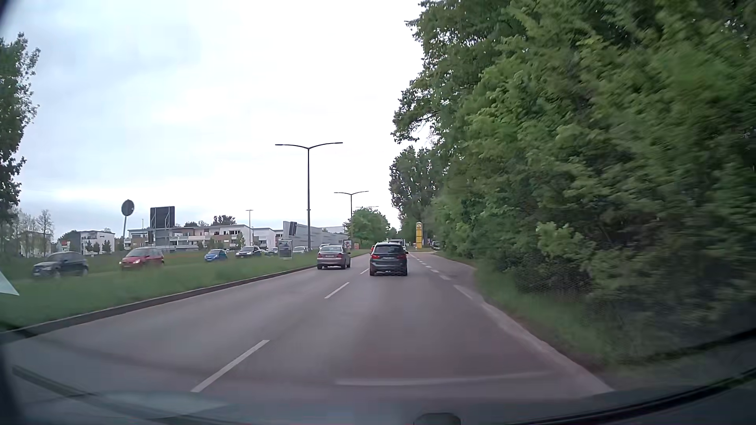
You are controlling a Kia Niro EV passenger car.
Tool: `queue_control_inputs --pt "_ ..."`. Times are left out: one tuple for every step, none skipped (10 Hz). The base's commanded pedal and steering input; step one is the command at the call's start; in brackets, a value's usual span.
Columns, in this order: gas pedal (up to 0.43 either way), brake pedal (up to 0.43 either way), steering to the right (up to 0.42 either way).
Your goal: Follow the waypoints while adhering to traffic rules and regulations
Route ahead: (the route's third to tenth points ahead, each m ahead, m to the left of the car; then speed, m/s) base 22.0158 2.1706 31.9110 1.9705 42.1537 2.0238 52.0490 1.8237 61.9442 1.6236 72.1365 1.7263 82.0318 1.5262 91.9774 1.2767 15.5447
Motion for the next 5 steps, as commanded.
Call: queue_control_inputs --pt "0.22 0.0 0.002" --pt "0.22 0.0 0.001" --pt "0.22 0.0 0.001" --pt "0.22 0.0 0.001" --pt "0.22 0.0 0.001"
